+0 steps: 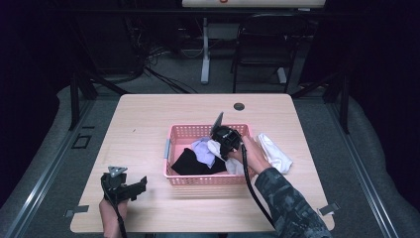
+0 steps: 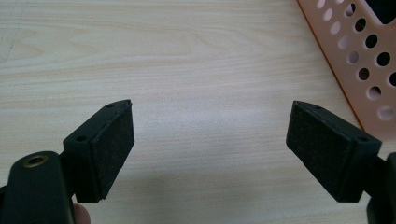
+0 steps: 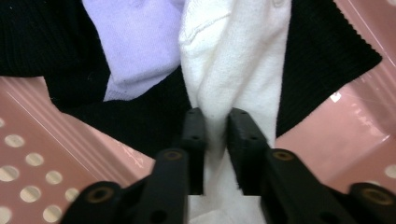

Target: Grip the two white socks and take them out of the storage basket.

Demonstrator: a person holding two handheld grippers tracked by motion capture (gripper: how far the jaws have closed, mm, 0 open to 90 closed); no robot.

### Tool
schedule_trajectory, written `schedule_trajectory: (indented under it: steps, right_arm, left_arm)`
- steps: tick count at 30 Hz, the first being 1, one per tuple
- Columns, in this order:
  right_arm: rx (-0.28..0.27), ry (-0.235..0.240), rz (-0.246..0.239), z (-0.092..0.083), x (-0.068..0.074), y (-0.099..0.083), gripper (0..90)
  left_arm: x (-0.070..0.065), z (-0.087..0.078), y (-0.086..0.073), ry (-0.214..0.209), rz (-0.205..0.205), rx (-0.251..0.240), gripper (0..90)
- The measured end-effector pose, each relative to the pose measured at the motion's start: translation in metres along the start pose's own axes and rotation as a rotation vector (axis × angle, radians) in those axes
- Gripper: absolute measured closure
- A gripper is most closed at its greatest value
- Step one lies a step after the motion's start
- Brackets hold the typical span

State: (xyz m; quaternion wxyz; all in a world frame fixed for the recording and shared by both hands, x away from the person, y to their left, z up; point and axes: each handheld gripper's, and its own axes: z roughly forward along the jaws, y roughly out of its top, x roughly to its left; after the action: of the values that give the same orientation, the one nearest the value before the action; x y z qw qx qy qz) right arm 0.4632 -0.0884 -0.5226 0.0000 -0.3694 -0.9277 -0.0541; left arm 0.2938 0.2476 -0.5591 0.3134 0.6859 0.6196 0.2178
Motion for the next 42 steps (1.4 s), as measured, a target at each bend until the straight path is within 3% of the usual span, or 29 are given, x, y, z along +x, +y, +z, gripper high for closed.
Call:
schedule_trajectory:
  steps: [4, 5, 7, 9, 10, 11, 12, 20, 42]
  right_arm:
    - [-0.003, 0.0, -0.001, -0.007, -0.001, -0.001, 84.1]
    - [-0.026, 0.005, 0.004, -0.01, -0.001, -0.003, 84.2]
    - [-0.002, 0.003, -0.011, -0.015, -0.002, -0.002, 84.2]
    - [-0.016, 0.005, -0.006, -0.021, -0.003, -0.004, 84.2]
    - [-0.072, 0.012, 0.02, -0.02, -0.002, -0.006, 84.2]
    - [-0.075, 0.019, 0.023, -0.023, -0.002, -0.007, 84.2]
    - [-0.037, 0.014, -0.001, -0.029, -0.004, -0.006, 84.2]
    - [-0.047, 0.02, -0.008, -0.058, -0.008, -0.007, 84.2]
    - [-0.125, -0.002, -0.016, -0.112, -0.01, -0.003, 84.1]
  left_arm:
    - [0.0, 0.0, 0.0, -0.001, 0.005, 0.0, 15.3]
    - [0.0, 0.0, 0.0, -0.001, 0.005, 0.0, 15.3]
    - [0.0, 0.0, 0.0, 0.0, 0.0, -0.003, 15.3]
    - [0.0, 0.0, 0.0, -0.001, 0.005, 0.0, 15.3]
    - [0.0, 0.0, 0.0, -0.001, 0.005, 0.0, 15.3]
    - [0.0, 0.0, 0.0, -0.002, 0.005, 0.001, 15.3]
    - [0.0, 0.0, 0.0, -0.002, 0.003, -0.001, 15.3]
    - [0.0, 0.0, 0.0, -0.003, 0.004, 0.0, 15.3]
    - [0.0, 0.0, 0.0, -0.005, 0.003, 0.0, 15.3]
